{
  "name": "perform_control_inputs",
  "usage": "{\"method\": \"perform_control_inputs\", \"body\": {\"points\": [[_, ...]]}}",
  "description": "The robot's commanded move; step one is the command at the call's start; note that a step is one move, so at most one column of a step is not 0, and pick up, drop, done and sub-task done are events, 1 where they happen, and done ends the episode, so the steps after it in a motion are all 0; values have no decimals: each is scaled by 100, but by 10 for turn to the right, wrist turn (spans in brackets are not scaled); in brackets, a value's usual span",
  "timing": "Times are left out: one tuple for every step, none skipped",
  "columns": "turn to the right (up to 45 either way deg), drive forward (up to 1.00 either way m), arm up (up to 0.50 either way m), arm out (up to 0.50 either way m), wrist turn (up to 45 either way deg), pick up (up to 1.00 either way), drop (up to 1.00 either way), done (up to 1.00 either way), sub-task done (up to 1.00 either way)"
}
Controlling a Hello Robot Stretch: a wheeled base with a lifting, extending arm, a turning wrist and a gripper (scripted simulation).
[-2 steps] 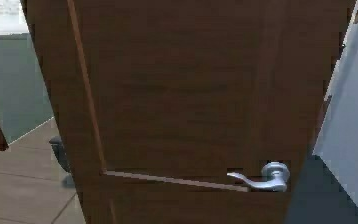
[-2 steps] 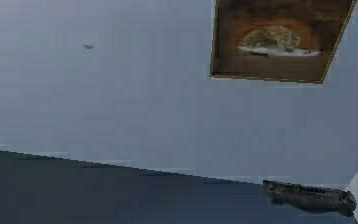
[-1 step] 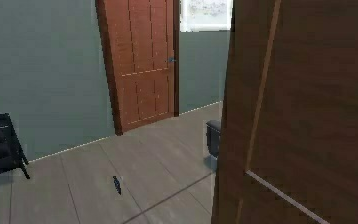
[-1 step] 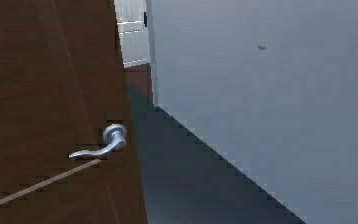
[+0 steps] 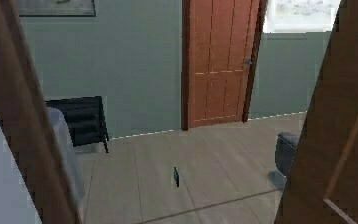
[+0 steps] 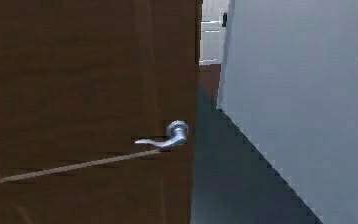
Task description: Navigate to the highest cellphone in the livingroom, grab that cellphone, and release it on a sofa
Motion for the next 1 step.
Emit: {"method": "perform_control_inputs", "body": {"points": [[-30, 0, 0, 0, 0, 0, 0, 0, 0]]}}
